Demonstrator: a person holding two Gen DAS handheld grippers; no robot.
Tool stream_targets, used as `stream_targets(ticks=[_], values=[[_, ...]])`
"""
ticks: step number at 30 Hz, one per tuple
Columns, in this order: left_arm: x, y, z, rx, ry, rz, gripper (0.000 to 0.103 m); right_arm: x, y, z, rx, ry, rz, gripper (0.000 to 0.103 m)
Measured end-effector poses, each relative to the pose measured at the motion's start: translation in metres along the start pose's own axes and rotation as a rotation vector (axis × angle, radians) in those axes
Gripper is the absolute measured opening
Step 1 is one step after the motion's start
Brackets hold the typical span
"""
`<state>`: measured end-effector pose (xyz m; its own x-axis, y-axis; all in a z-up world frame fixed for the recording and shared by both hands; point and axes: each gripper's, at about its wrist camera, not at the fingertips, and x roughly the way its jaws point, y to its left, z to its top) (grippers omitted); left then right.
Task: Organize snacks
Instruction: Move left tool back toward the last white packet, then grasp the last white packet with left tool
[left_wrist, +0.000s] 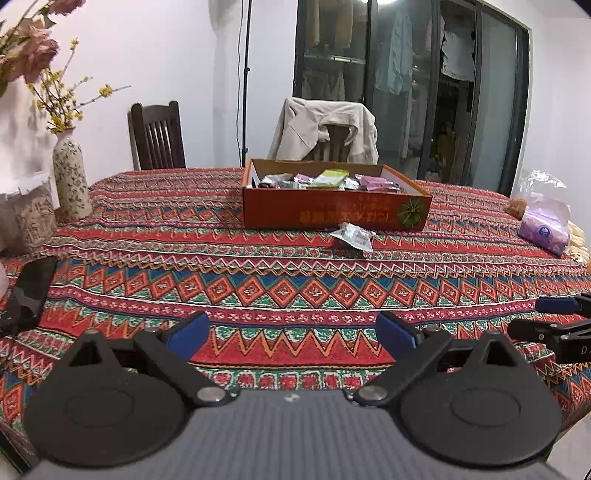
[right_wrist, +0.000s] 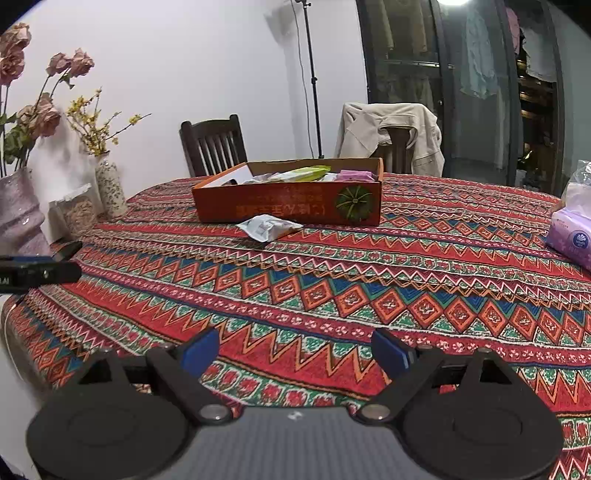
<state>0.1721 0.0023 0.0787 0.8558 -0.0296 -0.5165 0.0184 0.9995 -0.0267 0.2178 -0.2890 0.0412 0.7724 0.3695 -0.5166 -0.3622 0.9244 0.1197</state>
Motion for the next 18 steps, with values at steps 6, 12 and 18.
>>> stream_targets(ticks=[6, 12, 18], values=[[0.031, -0.012, 0.016, 0.029, 0.006, -0.042, 0.098, 0.013, -0.010, 0.011, 0.017, -0.005, -0.003, 0.089], [0.088, -0.036, 0.047, 0.121, -0.013, -0.098, 0.098, 0.045, -0.020, 0.034, 0.010, -0.009, 0.007, 0.089], [0.171, -0.063, 0.073, 0.221, 0.033, -0.135, 0.097, 0.104, -0.032, 0.070, -0.006, -0.006, 0.017, 0.088]])
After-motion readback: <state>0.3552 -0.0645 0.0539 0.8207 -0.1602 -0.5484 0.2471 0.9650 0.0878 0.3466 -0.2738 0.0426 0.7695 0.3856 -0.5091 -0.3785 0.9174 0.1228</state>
